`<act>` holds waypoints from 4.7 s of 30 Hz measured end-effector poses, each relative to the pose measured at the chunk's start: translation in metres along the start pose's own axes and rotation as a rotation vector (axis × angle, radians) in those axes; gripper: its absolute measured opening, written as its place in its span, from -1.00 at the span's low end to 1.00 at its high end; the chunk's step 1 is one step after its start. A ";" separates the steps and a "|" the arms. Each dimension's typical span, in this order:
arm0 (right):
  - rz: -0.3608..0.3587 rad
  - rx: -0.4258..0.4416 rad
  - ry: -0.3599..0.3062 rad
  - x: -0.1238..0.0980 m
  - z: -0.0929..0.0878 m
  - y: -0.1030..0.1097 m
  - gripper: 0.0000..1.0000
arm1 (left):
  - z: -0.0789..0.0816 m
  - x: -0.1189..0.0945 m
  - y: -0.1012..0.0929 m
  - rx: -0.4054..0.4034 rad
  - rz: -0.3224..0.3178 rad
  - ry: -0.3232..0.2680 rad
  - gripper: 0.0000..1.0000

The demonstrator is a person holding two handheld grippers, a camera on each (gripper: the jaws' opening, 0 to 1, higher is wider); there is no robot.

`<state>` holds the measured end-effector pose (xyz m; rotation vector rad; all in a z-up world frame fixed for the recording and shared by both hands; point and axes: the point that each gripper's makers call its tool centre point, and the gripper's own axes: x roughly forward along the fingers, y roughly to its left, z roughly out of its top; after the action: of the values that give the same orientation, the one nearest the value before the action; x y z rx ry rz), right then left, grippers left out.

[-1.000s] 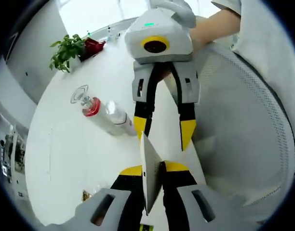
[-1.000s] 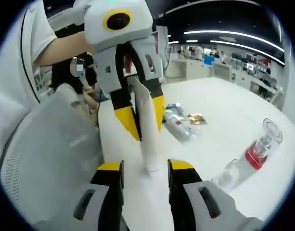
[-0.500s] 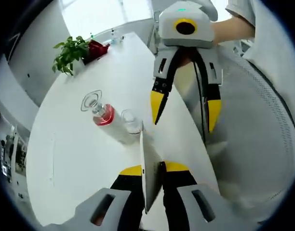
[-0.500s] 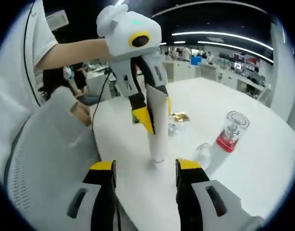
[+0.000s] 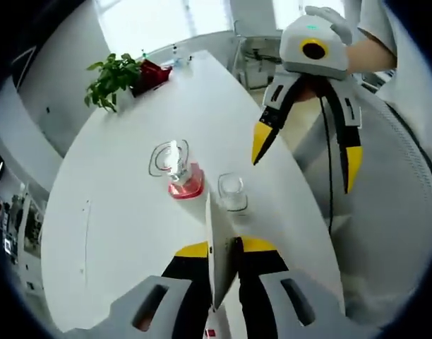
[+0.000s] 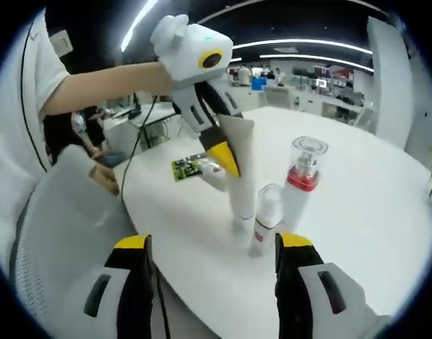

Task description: Arrange the skincare products in the storage area until every visible bottle or jar stands upright without overlapping.

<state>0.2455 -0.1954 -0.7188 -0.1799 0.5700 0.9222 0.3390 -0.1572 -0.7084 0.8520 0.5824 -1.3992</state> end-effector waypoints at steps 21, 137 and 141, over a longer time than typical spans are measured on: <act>-0.039 0.034 0.036 0.002 -0.010 -0.009 0.70 | 0.015 0.015 0.027 -0.035 -0.001 -0.011 -0.74; -0.068 0.000 0.172 0.003 -0.035 -0.012 0.68 | -0.128 -0.083 -0.133 -0.915 0.448 -0.206 0.96; -0.064 -0.006 0.186 0.003 -0.038 -0.011 0.68 | -0.136 -0.084 -0.132 -0.923 0.457 -0.199 0.95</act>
<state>0.2408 -0.2148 -0.7533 -0.2898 0.7297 0.8498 0.2174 0.0065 -0.7439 0.0772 0.7278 -0.6547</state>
